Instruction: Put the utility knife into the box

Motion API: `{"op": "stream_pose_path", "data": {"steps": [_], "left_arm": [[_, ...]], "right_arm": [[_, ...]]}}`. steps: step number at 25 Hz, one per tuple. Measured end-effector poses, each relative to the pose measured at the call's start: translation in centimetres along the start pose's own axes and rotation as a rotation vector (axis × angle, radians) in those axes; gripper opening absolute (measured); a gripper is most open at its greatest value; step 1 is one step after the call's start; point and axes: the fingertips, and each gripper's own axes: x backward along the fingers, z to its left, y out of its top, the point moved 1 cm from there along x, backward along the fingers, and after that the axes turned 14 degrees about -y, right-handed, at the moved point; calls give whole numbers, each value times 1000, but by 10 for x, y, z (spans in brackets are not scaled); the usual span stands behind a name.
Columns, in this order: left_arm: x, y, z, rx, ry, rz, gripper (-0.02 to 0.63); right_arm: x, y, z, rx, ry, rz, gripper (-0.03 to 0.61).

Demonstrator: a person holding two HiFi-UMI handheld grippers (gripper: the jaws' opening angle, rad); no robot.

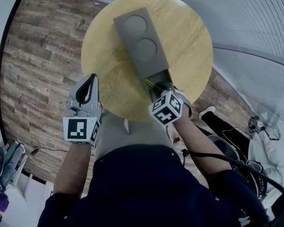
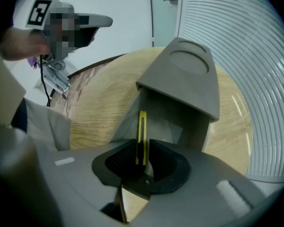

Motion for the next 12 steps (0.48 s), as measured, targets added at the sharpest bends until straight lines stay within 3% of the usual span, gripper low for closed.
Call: {"op": "stream_pose_path", "data": {"steps": [3,6,12], "left_arm": [[1,0,7,36,7,-10,3],[1,2,12,41,21,-23,3],[7,4,13,47,35,-33,3]], "right_arm": [[-7,0,5,71,8,46,104],[-12,1,3,74,1,68,112],[-12,9,0,82,-37,31,74]]}}
